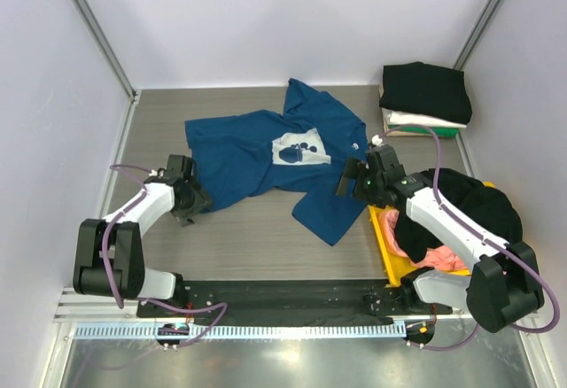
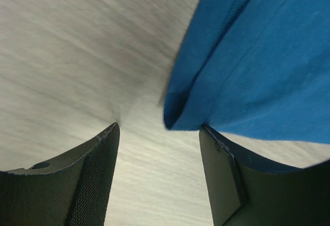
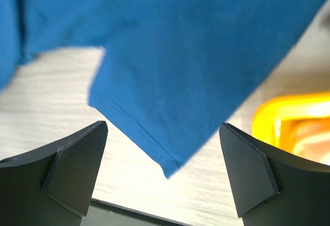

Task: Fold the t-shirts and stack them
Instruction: Fold the tshirt

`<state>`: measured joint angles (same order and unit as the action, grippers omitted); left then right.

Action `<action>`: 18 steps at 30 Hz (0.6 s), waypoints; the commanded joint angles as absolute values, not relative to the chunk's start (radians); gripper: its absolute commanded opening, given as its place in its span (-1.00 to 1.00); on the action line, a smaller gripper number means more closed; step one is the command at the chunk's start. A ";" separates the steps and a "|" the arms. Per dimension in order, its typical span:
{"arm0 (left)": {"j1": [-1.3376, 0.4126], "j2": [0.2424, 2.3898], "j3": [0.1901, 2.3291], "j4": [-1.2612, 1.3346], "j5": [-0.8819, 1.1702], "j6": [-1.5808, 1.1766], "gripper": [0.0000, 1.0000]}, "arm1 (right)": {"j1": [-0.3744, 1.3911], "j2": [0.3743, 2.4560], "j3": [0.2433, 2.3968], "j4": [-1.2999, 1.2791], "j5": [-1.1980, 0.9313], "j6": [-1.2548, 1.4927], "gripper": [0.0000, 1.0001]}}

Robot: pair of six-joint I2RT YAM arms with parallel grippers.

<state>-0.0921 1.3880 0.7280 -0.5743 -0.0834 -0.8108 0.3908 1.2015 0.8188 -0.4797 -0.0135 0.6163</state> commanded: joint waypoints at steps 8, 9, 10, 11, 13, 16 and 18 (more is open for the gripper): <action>-0.094 1.450 0.712 -0.361 -0.106 -0.887 0.09 | 0.410 1.199 0.666 -0.437 -0.063 0.635 0.90; -0.094 1.457 0.719 -0.359 -0.110 -0.885 0.07 | 0.416 1.206 0.655 -0.425 -0.061 0.640 0.90; -0.092 1.466 0.727 -0.360 -0.113 -0.879 0.04 | 0.428 1.212 0.635 -0.417 -0.067 0.644 0.89; -0.094 1.471 0.735 -0.364 -0.115 -0.876 -0.02 | 0.439 1.219 0.626 -0.410 -0.066 0.649 0.86; -0.094 1.473 0.746 -0.364 -0.118 -0.879 -0.12 | 0.478 1.230 0.603 -0.391 -0.061 0.673 0.84; -0.092 1.468 0.756 -0.365 -0.117 -0.879 -0.24 | 0.521 1.249 0.575 -0.377 -0.043 0.707 0.81; -0.092 1.459 0.761 -0.371 -0.123 -0.876 -0.36 | 0.549 1.268 0.555 -0.345 -0.037 0.718 0.75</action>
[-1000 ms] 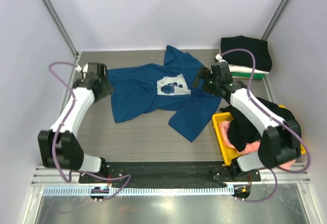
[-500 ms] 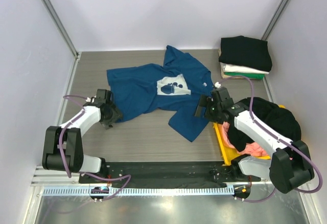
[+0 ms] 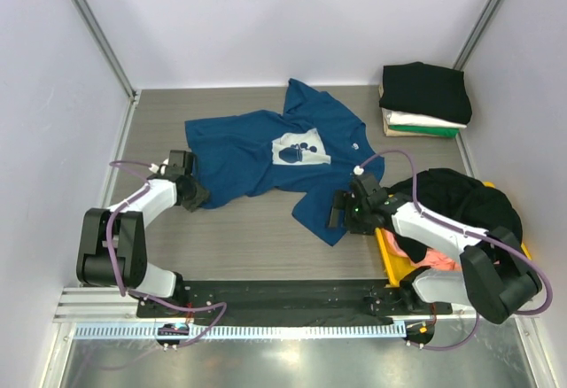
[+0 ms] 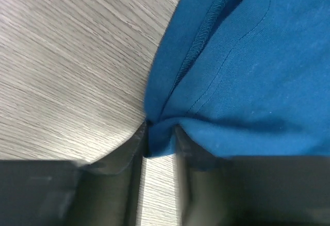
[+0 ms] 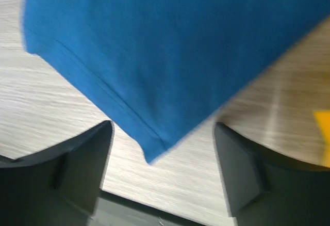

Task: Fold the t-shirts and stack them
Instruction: Fold the tshirt

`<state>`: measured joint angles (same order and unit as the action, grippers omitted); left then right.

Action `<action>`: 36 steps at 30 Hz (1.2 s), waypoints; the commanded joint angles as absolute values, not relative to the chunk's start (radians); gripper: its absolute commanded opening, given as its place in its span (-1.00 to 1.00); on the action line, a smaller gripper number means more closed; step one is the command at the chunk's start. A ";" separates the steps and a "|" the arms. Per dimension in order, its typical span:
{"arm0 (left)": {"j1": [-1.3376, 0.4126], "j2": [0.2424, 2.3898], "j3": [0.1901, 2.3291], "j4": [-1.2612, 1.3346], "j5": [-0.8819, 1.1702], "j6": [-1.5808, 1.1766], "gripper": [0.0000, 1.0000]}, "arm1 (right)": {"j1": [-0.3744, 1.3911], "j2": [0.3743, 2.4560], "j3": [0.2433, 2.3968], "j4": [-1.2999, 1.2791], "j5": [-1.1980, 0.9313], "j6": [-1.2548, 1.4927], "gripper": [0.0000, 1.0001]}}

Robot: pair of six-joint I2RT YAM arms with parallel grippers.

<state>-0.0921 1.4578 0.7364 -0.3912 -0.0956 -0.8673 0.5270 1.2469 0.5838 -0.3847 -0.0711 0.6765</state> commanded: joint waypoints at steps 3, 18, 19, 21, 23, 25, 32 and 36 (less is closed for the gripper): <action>-0.084 1.456 0.768 -0.376 -0.129 -0.870 -0.71 | 0.555 1.314 0.514 -0.280 -0.031 0.726 0.36; 0.253 1.358 0.914 -0.620 -0.060 -0.761 -1.00 | 0.554 0.950 0.515 -0.513 0.258 0.782 -0.98; 0.261 1.338 0.911 -0.632 -0.049 -0.755 -1.00 | 0.554 0.916 0.526 -0.534 0.262 0.788 -0.97; 0.265 1.312 0.905 -0.650 -0.031 -0.741 -0.99 | 0.554 0.835 0.541 -0.593 0.255 0.799 -0.98; 0.267 1.264 0.891 -0.667 -0.020 -0.741 -1.00 | 0.554 0.793 0.569 -0.627 0.239 0.810 -0.98; 0.265 1.229 0.879 -0.686 -0.021 -0.741 -1.00 | 0.554 0.746 0.592 -0.678 0.233 0.818 -0.98; 0.265 1.146 0.893 -0.719 -0.006 -0.732 -0.99 | 0.554 0.753 0.672 -0.698 0.155 0.807 -0.98; 0.267 1.179 0.940 -0.718 0.021 -0.726 -0.99 | 0.554 0.850 0.796 -0.695 0.222 0.767 -0.98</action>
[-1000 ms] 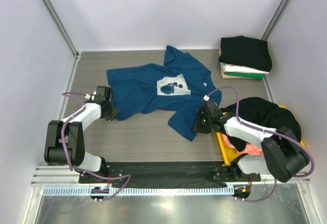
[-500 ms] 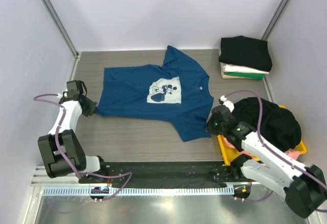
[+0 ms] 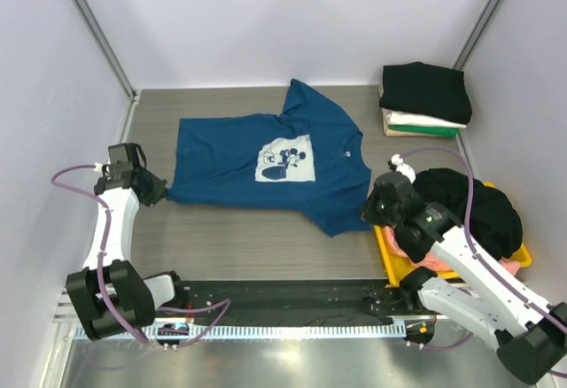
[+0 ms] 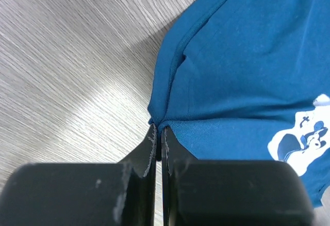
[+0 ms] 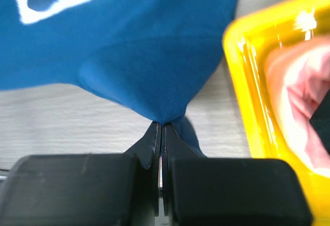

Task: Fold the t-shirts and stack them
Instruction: Fold the tshirt

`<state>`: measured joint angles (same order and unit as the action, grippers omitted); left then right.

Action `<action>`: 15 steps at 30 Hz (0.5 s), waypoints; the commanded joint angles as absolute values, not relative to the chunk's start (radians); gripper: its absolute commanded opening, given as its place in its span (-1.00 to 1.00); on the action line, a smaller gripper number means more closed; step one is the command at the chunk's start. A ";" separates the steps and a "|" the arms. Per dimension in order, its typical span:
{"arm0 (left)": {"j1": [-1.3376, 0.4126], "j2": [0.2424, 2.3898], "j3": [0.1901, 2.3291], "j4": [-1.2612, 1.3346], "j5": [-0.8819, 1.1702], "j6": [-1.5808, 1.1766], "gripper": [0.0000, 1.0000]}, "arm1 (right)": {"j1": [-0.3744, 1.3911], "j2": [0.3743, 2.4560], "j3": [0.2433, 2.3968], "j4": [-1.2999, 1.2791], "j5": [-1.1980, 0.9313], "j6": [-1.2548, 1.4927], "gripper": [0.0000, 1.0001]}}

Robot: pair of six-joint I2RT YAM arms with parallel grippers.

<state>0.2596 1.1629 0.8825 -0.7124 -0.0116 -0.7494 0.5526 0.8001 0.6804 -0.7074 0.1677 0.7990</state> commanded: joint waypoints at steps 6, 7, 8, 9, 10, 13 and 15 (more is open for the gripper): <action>0.265 1.360 1.087 -0.706 0.061 -0.712 -0.99 | 0.487 1.104 1.059 -0.661 0.262 0.668 -0.98; 0.265 1.385 1.112 -0.703 0.070 -0.713 -1.00 | 0.465 1.150 1.089 -0.652 0.247 0.651 -0.98; 0.265 1.422 1.139 -0.701 0.075 -0.713 -1.00 | 0.431 1.234 1.118 -0.623 0.224 0.637 -0.98; 0.265 1.486 1.199 -0.696 0.078 -0.715 -1.00 | 0.378 1.288 1.181 -0.608 0.189 0.614 -0.98; 0.265 1.532 1.230 -0.692 0.090 -0.718 -0.99 | 0.352 1.340 1.219 -0.592 0.177 0.604 -0.98; 0.264 1.737 1.405 -0.716 0.153 -0.715 -0.98 | 0.281 1.589 1.428 -0.578 0.155 0.566 -0.98; 0.258 1.840 1.500 -0.755 0.198 -0.712 -0.85 | 0.256 1.800 1.633 -0.587 0.138 0.534 -0.98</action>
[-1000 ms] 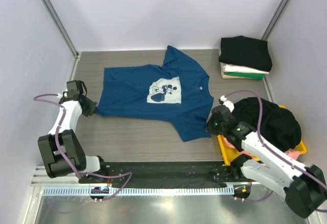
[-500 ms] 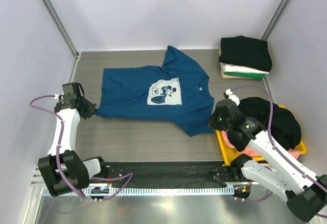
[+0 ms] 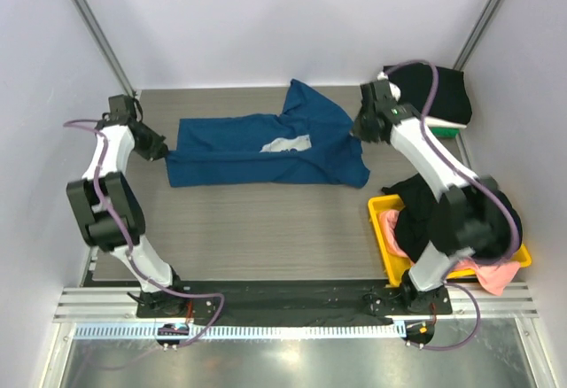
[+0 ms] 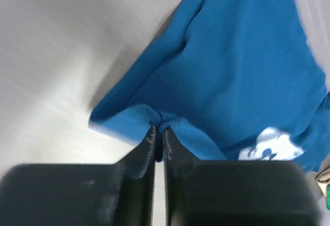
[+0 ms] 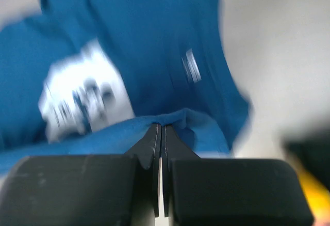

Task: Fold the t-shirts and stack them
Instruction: Fold the tshirt

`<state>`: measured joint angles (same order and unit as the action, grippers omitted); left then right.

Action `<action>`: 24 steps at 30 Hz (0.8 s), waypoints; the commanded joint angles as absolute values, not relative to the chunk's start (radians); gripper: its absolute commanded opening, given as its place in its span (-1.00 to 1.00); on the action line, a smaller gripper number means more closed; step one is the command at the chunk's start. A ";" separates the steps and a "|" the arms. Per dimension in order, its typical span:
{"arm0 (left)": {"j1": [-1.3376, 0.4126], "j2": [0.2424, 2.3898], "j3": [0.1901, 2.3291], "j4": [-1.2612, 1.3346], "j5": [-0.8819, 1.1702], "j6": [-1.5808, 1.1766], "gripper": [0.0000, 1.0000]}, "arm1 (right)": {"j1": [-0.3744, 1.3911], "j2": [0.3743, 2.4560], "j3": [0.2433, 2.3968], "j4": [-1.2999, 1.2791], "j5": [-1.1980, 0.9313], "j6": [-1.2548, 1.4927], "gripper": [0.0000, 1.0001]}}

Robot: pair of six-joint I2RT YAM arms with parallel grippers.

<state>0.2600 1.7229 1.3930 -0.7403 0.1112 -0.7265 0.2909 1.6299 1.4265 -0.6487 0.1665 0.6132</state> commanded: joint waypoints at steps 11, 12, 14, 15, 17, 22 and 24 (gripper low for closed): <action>0.233 1.784 1.420 -0.735 0.123 -0.672 0.22 | 0.215 1.689 1.388 -0.508 0.117 0.567 0.64; 0.235 1.723 1.366 -0.710 0.118 -0.695 0.23 | 0.215 1.649 1.320 -0.473 0.066 0.586 0.63; 0.235 1.672 1.237 -0.634 0.109 -0.721 0.23 | 0.218 1.564 1.179 -0.399 0.026 0.627 0.62; 0.235 1.643 1.203 -0.614 0.100 -0.733 0.23 | 0.218 1.553 1.149 -0.388 0.012 0.632 0.61; 0.235 1.629 1.152 -0.582 0.087 -0.765 0.22 | 0.218 1.561 1.112 -0.373 0.012 0.634 0.59; 0.236 1.640 1.081 -0.494 0.084 -0.816 0.22 | 0.218 1.632 1.107 -0.353 -0.012 0.611 0.57; 0.236 1.657 1.080 -0.476 0.084 -0.828 0.23 | 0.218 1.673 1.124 -0.354 -0.008 0.611 0.57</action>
<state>0.2314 1.6455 1.0775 -0.5816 0.0990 -0.7872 0.2150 1.6379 1.1126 -0.4122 0.0051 0.6006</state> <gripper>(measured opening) 0.613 0.785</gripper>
